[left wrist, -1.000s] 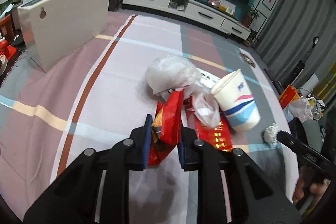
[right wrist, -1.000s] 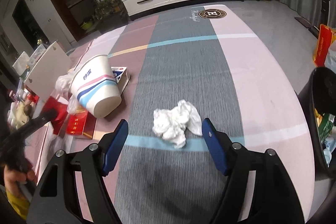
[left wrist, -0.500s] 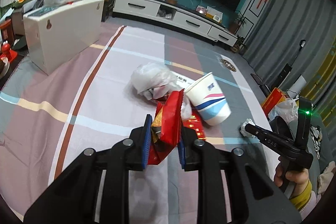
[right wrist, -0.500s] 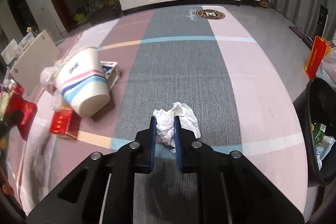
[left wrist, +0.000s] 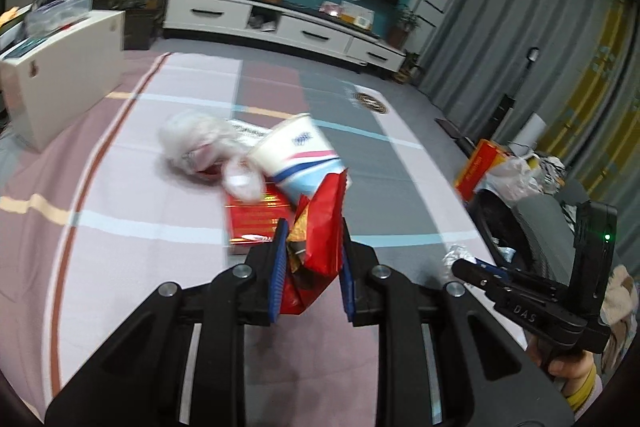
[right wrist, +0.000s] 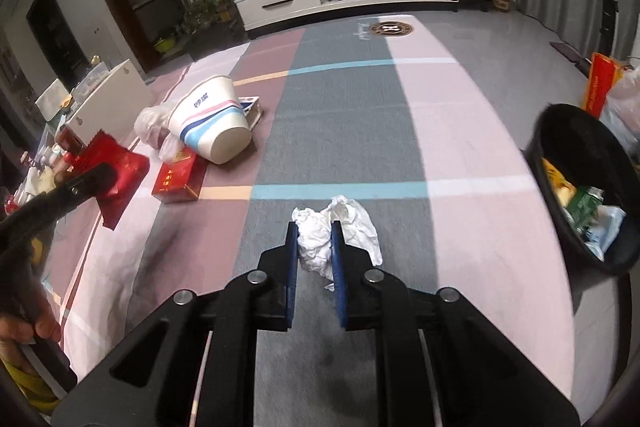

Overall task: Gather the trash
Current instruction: 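Carry the red wrapper and white tissue over the black bin and release them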

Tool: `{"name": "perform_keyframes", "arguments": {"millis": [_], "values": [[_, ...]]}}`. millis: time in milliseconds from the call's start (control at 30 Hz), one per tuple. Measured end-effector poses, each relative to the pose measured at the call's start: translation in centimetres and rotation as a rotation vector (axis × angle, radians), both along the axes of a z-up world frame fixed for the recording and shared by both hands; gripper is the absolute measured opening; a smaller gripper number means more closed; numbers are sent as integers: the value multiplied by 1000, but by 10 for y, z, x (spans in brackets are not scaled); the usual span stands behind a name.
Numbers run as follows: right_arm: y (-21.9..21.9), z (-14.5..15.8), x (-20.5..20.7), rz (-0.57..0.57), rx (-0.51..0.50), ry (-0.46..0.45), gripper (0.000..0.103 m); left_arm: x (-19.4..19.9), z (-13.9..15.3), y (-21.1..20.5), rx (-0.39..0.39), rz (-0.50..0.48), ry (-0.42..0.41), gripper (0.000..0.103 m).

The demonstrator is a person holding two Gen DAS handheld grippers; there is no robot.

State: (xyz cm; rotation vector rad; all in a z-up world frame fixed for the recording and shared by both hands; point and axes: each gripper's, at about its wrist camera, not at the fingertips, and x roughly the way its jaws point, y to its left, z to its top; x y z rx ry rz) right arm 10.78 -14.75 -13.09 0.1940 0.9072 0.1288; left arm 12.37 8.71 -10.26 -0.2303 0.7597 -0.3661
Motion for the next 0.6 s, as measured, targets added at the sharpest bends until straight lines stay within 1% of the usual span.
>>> {"name": "perform_keyframes", "arguments": {"millis": [133, 267, 467, 600], "values": [[-11, 12, -11, -38, -16, -17, 16, -8, 8, -24, 8, -57, -33, 24], [-20, 22, -18, -73, -13, -40, 16, -13, 11, -42, 17, -96, -46, 25], [-29, 28, -30, -116, -6, -77, 16, -15, 14, -51, -4, -112, -47, 25], [-39, 32, -41, -145, 6, -117, 16, -20, 15, -57, 6, -123, -59, 25]]}}
